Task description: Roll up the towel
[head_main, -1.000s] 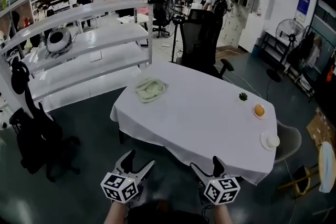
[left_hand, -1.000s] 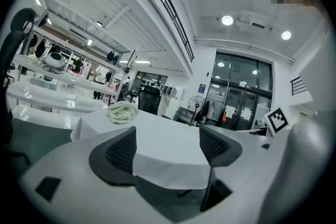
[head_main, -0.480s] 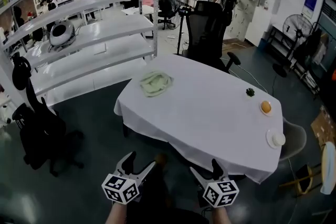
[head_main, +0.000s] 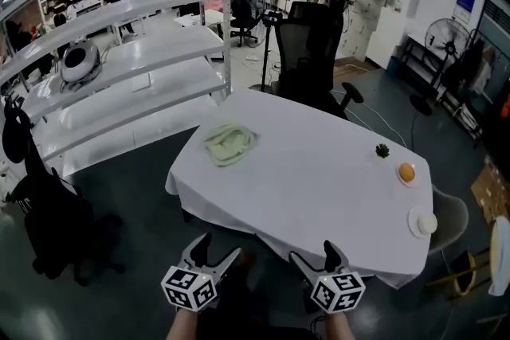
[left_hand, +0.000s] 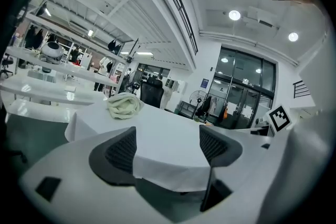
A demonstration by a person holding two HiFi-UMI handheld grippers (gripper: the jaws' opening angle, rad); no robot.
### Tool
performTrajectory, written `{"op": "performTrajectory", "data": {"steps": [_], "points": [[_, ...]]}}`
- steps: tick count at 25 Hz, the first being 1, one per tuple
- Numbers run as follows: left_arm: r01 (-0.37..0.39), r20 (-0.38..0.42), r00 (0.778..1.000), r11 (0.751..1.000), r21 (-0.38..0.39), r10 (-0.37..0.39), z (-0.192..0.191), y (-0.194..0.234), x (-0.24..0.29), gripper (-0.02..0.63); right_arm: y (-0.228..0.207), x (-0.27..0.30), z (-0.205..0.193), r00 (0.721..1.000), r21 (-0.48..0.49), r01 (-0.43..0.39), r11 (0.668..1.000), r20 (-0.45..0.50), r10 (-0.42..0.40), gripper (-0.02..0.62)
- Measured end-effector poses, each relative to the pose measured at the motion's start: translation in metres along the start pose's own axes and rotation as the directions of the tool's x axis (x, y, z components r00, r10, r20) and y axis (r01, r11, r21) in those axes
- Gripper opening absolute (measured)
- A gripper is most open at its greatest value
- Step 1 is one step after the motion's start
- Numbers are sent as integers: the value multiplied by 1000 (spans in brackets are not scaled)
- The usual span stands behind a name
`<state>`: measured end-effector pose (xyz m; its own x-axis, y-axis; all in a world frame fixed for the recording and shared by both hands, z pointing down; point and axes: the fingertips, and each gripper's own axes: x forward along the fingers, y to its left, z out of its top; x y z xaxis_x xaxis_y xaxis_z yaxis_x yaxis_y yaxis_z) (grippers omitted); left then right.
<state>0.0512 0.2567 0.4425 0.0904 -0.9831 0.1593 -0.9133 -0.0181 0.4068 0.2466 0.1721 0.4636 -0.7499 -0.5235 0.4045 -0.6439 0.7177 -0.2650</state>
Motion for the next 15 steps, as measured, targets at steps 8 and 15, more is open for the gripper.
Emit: {"op": "performTrajectory", "data": {"steps": [8,15], "points": [[10,19,1000,1000,22,-10,57,51,73,385,-19,75,64,999,-51,38,998,20,-37,454],[25,36,999,999,37,-26,105,88,121,385,-29,127,114,998,-52,57,997,39,-55,454]]}}
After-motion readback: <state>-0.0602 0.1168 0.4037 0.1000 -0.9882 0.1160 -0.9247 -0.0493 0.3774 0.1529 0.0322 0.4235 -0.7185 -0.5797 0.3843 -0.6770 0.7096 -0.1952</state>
